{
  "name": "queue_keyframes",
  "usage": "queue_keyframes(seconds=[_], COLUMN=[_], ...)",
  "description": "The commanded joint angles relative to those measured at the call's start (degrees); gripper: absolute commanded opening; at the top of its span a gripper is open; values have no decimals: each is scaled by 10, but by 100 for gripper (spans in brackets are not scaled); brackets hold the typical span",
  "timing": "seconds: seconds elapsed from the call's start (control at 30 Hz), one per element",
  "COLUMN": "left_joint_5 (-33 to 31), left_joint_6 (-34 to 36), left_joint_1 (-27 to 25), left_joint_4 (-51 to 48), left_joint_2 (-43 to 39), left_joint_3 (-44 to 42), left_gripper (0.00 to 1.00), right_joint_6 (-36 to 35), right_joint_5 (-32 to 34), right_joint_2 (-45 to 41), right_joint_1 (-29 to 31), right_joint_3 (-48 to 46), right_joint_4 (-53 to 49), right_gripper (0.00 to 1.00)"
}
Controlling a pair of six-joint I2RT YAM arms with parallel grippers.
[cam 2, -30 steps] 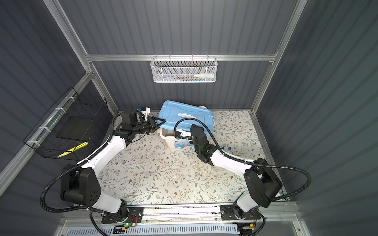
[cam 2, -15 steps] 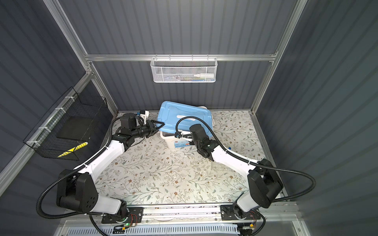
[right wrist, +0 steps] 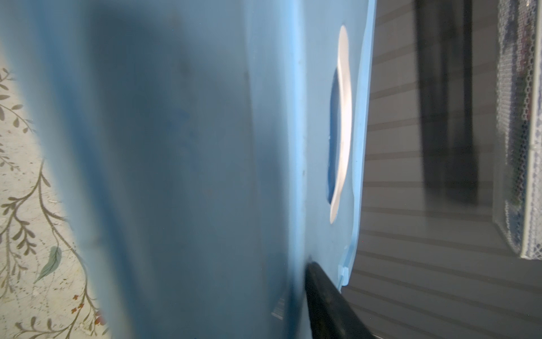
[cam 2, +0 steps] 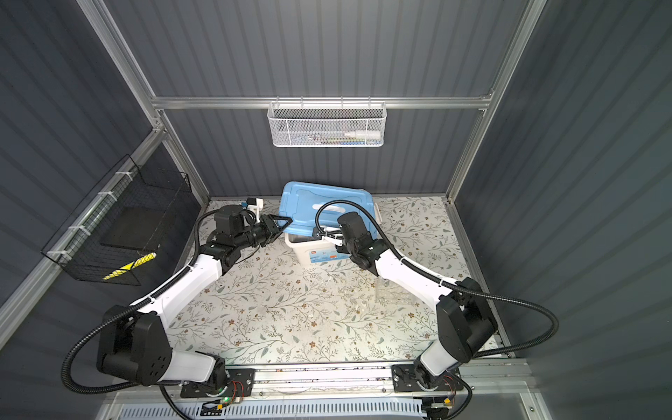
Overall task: Organize the chemistry lab equipment
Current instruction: 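Lower the blue lid onto the bin's top with both grippers, then press the blue lid down onto the bin rim with both grippers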
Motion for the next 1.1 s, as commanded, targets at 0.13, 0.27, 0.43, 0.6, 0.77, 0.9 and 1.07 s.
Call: queue_keyframes(seconds=[0.13, 0.27, 0.43, 0.6, 0.77, 0.9, 1.07], left_joint_5=[-37, -62, -73, -82, -95, -119, -129], left_joint_6=[21, 15, 10, 7, 6, 2, -1], left_joint_1=[-17, -25, -32, -35, -38, -39, -41], left_joint_4=[0, 7, 14, 15, 8, 2, -1], left_joint_2=[-14, -24, -24, -20, -22, -25, -25], left_joint_3=[-28, -36, -45, -43, -40, -44, -45], left_gripper=[36, 36, 36, 36, 36, 36, 36], right_joint_6=[63, 83, 114, 145, 170, 195, 217], right_joint_5=[-11, -28, -34, -60, -86, -115, -155], right_joint_2=[-2, -3, -7, -15, -19, -20, -26], right_joint_1=[-23, -30, -31, -33, -38, -45, -53], right_joint_3=[13, 16, 17, 22, 26, 39, 51], right_joint_4=[-29, -48, -60, -93, -119, -150, -173], right_gripper=[52, 55, 56, 58, 60, 61, 64])
